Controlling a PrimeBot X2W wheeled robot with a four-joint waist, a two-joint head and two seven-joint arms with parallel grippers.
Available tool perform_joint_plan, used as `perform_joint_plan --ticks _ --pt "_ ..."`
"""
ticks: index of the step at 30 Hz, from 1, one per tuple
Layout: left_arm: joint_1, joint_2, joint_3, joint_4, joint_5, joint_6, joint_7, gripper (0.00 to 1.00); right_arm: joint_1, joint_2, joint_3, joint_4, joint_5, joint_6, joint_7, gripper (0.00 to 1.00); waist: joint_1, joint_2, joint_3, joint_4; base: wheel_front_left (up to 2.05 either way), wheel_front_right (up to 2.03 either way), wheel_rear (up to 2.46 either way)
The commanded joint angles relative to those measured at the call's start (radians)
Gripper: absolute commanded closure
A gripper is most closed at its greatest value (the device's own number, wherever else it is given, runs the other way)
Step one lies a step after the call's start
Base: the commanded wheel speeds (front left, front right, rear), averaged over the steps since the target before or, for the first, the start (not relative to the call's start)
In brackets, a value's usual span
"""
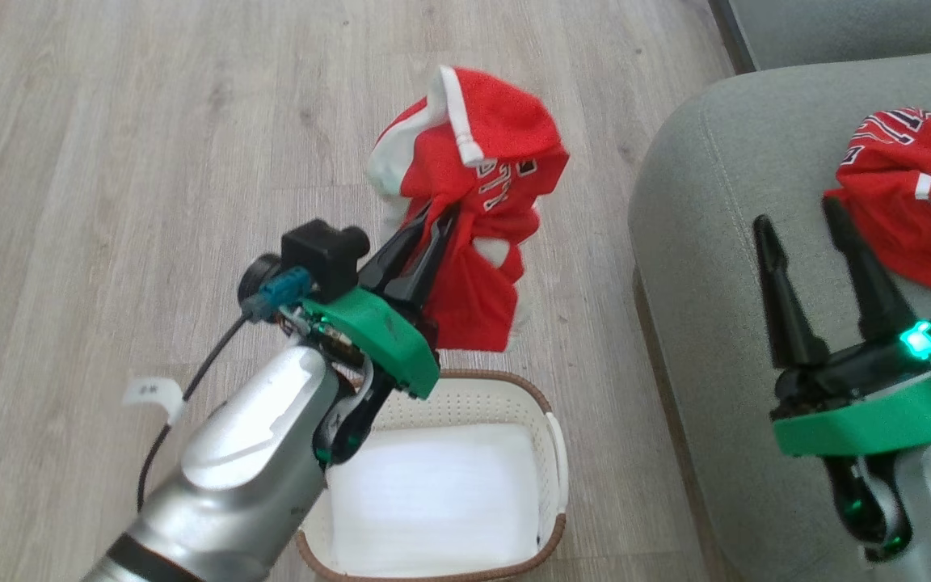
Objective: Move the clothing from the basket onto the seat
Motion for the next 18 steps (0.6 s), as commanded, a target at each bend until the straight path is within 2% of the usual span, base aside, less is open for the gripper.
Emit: perform_joint_plan --ticks 1,7,12,18 --pt "-0.075 0.028 0.045 -0.054 0.007 0.005 0.009 1.0 0.0 -0.003 0.023 -0.027 -0.007 0.0 -0.003 0.0 0.0001 -0.0001 -0.004 -0.001 0.0 0.0 0.0" --pt "-0.092 0.047 0.044 -0.158 0.006 0.02 0.056 1.0 0.016 0.0 0.073 -0.019 -0.003 0.0 -0.003 0.0 0.0001 -0.0001 -0.009 -0.01 0.0 0.0 0.0" --pt "-0.079 0.049 0.035 -0.19 0.002 0.029 0.071 1.0 0.015 -0.013 0.129 -0.004 0.008 0.0 -0.003 0.0 0.0001 -0.0001 -0.02 -0.011 0.0 0.0 0.0" --pt "-0.08 0.042 0.017 -0.2 -0.003 0.021 0.085 1.0 -0.048 -0.05 0.302 0.026 0.07 0.0 -0.003 0.0 0.0001 -0.0001 -0.026 -0.003 0.0 0.0 0.0"
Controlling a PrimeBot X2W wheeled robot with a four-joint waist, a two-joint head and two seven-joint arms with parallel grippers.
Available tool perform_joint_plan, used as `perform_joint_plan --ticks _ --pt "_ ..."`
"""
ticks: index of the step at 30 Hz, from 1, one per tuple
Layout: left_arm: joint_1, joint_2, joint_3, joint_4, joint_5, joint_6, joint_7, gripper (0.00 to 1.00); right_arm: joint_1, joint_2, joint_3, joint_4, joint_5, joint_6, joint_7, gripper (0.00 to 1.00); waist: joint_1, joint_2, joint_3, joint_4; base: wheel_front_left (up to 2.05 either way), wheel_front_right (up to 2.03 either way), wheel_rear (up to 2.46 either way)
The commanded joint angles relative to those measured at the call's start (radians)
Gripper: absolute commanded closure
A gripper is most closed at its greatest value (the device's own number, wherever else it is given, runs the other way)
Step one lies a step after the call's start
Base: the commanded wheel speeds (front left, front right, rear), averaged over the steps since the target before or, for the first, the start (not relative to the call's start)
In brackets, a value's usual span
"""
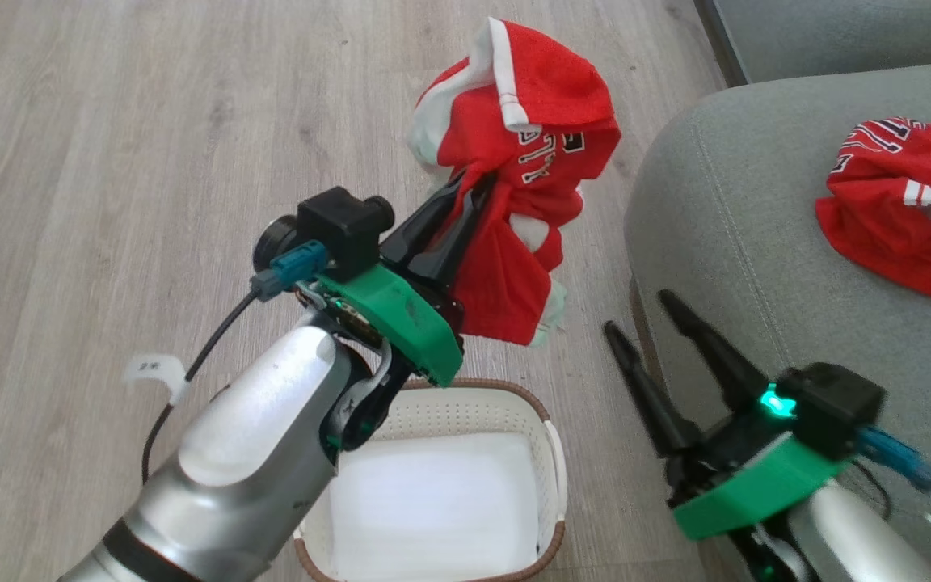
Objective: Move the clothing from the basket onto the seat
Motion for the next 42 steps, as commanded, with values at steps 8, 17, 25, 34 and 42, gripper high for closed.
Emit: perform_joint_plan --ticks 8,17,25,34,42 --pt "-0.049 -0.004 0.005 -0.046 -0.002 -0.013 0.008 1.0 -0.176 -0.012 0.139 0.112 0.115 0.0 -0.004 0.0 0.0001 -0.0001 0.0 0.029 0.0 0.0 0.0" --pt "-0.045 -0.038 -0.039 -0.053 -0.01 -0.037 0.019 1.0 -0.326 -0.009 0.316 0.279 0.327 0.0 -0.004 0.0 0.0001 -0.0001 -0.004 0.082 0.0 0.0 0.0" --pt "-0.04 -0.052 -0.064 -0.051 -0.022 -0.046 0.03 1.0 -0.405 0.003 0.399 0.306 0.377 0.0 -0.004 0.0 0.0001 -0.0001 -0.005 0.116 0.0 0.0 0.0" --pt "-0.035 -0.046 -0.061 -0.047 -0.029 -0.038 0.025 1.0 -0.412 -0.004 0.42 0.315 0.375 0.0 -0.004 1.0 0.0001 -0.0001 -0.002 0.11 0.0 0.0 0.0" --pt "-0.016 -0.031 -0.052 -0.037 -0.039 -0.022 0.017 1.0 -0.364 -0.023 0.331 0.268 0.324 0.0 -0.004 1.0 0.0001 -0.0001 -0.003 0.08 0.0 0.0 0.0"
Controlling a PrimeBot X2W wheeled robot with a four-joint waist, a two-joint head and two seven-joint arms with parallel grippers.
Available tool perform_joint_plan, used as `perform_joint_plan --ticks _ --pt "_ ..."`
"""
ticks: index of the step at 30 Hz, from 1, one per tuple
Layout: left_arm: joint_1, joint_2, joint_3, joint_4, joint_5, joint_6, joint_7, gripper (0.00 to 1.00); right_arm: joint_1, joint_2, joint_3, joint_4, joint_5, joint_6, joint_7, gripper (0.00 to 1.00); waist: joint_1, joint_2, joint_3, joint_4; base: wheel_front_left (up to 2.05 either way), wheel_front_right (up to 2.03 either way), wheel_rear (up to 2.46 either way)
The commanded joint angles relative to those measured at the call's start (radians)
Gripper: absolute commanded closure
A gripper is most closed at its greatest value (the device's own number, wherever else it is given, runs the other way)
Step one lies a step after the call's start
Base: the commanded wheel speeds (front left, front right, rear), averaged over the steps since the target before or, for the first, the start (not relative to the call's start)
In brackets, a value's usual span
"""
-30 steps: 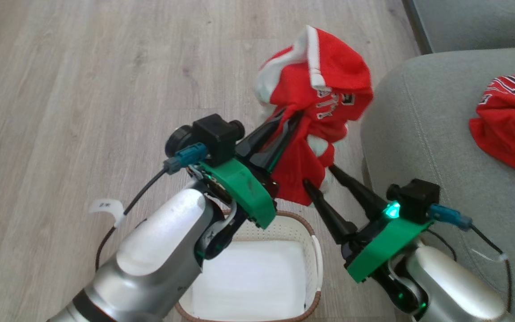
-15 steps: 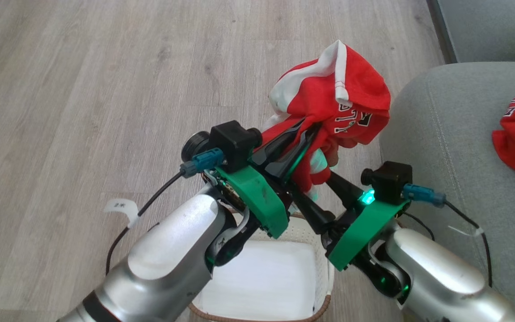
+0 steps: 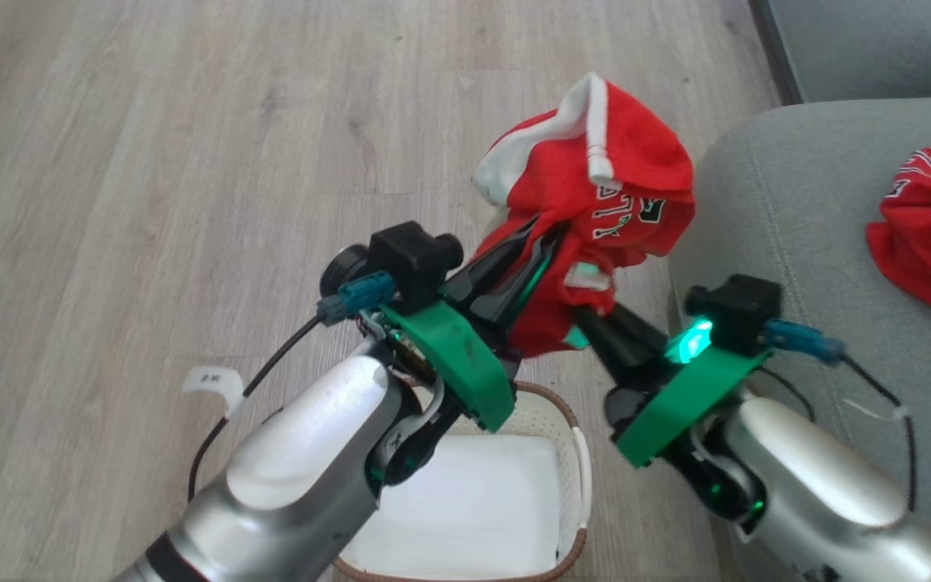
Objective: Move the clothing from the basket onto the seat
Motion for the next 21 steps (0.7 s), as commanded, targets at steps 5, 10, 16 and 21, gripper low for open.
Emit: perform_joint_plan --ticks 5,10,16,21 --pt "-0.007 0.027 0.039 -0.025 -0.012 0.016 -0.011 0.69 0.055 -0.035 -0.094 -0.073 -0.054 0.0 -0.004 1.0 0.0001 -0.0001 -0.001 -0.027 0.0 0.0 0.0" --pt "0.001 0.03 0.035 -0.038 -0.01 0.024 -0.011 0.0 0.093 -0.056 -0.16 -0.101 -0.098 0.0 -0.004 1.0 0.0001 -0.0001 -0.001 -0.047 0.0 0.0 0.0" --pt "0.011 0.032 0.028 -0.059 -0.007 0.036 -0.015 0.0 0.135 -0.085 -0.29 -0.162 -0.185 0.0 -0.004 1.0 0.0001 -0.0001 0.001 -0.091 0.0 0.0 0.0" --pt "0.018 0.036 0.027 -0.068 -0.006 0.041 -0.022 0.0 0.143 -0.108 -0.365 -0.221 -0.227 0.0 -0.004 1.0 0.0001 -0.0001 0.01 -0.146 0.0 0.0 0.0"
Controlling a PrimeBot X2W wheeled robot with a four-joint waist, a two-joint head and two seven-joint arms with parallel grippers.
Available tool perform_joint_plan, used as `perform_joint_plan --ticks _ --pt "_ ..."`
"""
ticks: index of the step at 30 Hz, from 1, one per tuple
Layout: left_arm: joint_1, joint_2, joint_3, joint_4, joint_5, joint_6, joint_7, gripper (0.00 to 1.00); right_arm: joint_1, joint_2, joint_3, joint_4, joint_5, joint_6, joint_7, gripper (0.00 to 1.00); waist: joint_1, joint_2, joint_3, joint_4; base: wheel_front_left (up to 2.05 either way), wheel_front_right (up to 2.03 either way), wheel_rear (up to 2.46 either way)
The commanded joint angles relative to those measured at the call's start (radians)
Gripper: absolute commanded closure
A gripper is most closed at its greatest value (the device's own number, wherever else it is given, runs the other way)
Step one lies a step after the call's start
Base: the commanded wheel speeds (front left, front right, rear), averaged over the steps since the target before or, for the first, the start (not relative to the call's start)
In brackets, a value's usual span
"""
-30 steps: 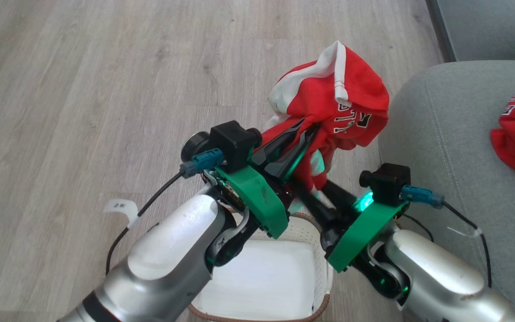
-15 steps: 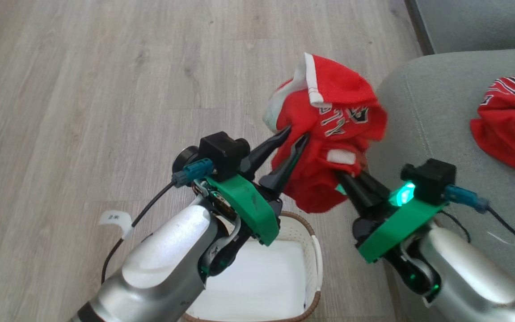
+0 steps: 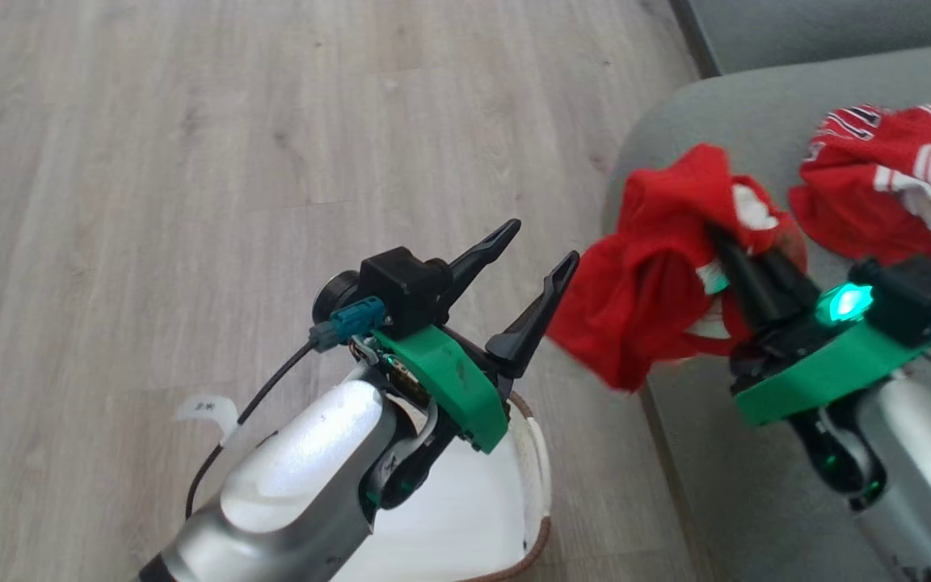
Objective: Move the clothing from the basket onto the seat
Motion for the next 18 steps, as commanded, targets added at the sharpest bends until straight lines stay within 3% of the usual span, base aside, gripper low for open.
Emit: perform_joint_plan --ticks 1,18 --pt "-0.037 0.015 0.033 -0.033 0.003 0.004 -0.012 0.0 -0.003 -0.023 -0.013 -0.045 -0.01 0.0 -0.005 1.0 0.0 -0.0001 0.007 -0.029 0.0 0.0 0.0" --pt "-0.067 0.009 0.01 -0.013 0.025 -0.006 -0.036 0.0 0.049 -0.079 -0.22 -0.213 -0.077 0.0 -0.005 1.0 0.0 -0.0001 0.06 -0.286 0.0 0.0 0.0"
